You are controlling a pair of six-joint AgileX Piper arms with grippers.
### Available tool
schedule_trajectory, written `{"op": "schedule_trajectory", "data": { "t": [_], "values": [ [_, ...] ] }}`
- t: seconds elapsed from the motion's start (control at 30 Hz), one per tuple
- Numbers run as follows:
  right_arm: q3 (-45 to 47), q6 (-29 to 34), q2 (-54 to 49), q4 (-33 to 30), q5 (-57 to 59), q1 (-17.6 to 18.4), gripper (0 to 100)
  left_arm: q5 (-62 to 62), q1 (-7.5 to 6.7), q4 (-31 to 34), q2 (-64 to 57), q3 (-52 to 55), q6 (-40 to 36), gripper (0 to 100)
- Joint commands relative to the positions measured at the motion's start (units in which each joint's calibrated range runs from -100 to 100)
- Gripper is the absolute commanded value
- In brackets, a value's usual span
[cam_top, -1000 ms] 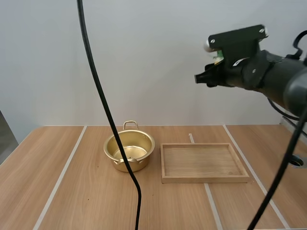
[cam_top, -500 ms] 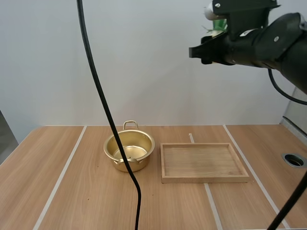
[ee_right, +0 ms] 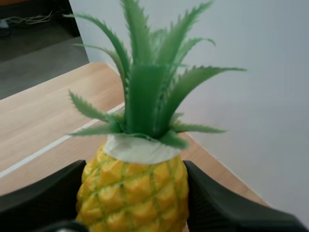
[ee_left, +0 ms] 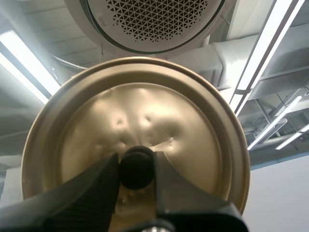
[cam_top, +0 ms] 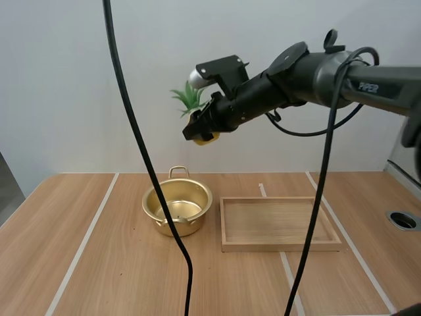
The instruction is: Open the pot, put the pineapple inside, and close it
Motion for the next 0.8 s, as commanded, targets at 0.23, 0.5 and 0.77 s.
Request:
{"op": "schedule_trajectory", "data": {
  "t": [0.23, 0.5, 0.77],
  "values": [
    [-0.45, -11.3, 17.96, -0.35, 11.12, 1.69, 0, 4.8, -0.17, 0.17, -3.42, -0.23, 0.1, 0],
    [-0.45, -12.32, 24.99, -1.42, 13.01, 2.98, 0, 6.69, -0.17, 0.17, -4.24, -0.23, 0.1, 0],
    [-0.45, -12.32, 29.71, -2.5, -0.32, 6.11, 0, 9.63, -0.17, 0.17, -4.24, -0.23, 0.1, 0]
  ]
}}
